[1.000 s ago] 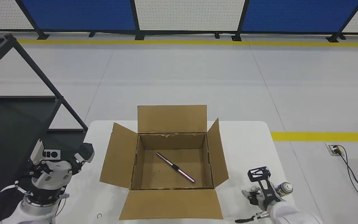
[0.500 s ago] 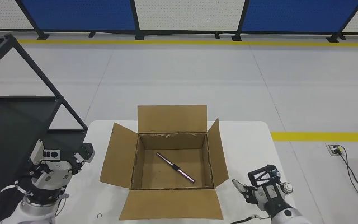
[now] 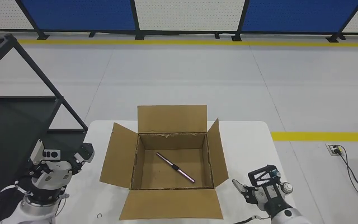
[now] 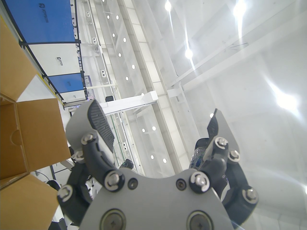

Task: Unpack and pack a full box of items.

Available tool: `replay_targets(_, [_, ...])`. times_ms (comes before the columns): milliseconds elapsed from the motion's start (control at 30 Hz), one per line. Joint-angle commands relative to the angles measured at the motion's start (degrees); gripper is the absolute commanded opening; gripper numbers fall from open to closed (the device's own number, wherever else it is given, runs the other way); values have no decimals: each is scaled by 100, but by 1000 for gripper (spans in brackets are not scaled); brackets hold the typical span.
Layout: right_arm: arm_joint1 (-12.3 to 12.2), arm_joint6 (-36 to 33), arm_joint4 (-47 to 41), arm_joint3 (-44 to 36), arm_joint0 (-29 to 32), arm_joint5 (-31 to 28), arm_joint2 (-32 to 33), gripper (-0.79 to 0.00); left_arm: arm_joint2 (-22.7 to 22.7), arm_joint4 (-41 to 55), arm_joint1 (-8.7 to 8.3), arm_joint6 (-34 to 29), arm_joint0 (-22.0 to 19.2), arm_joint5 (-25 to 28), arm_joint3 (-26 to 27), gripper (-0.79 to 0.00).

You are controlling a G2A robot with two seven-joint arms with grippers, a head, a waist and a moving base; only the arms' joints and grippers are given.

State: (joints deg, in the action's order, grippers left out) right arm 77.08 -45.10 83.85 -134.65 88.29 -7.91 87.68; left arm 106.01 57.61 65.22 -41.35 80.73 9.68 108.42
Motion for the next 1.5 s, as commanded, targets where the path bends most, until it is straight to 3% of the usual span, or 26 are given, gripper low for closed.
replay_targets(0, [2,207,-75,0,-41,-6,-24,0,5,-10,1,54,4,-17,9,0])
replay_targets(167, [12,1034,-327,0,-538,10,-145,0,119,-7,1,236,-34,-55,-41,0])
replay_targets(300, [23,972,-237,0,-1167,-58,-548,0,225,23,4,300,-11,-7,-138,0])
replay_targets(600, [157,-1047,247,48,-2874,-255,-2506,0,424,123,23,383,194,52,-267,0])
replay_targets(767, [358,-1726,270,1136,-3916,91,-3389,0,441,215,43,330,304,128,-248,0])
replay_targets(1000, [695,-2093,-32,2962,-5123,985,-3929,0,424,269,62,284,382,168,-200,0])
replay_targets(1067, [781,-2151,-141,3437,-5348,1257,-3988,0,424,269,62,284,382,168,-200,0])
replay_targets(1467, [781,-2151,-141,3437,-5348,1257,-3988,0,424,269,62,284,382,168,-200,0])
